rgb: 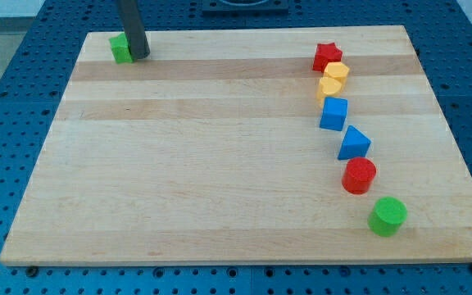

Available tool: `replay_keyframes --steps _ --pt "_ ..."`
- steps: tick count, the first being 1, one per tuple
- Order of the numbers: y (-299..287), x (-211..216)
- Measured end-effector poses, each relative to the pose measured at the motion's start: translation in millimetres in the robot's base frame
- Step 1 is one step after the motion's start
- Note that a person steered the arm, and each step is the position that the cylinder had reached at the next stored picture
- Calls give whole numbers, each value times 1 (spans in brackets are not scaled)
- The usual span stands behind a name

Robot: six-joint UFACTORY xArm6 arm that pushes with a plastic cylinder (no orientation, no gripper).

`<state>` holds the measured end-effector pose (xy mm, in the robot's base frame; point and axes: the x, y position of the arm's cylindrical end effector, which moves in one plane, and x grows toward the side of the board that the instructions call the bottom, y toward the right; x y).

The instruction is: Push red star towards top center

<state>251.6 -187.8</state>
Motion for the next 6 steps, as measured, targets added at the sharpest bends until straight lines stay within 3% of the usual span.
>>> replay_keyframes --steps 1,2,4,5,6 --pt "73 6" --pt "183 6" --pt "345 -29" --pt "435 -27" --pt "446 19"
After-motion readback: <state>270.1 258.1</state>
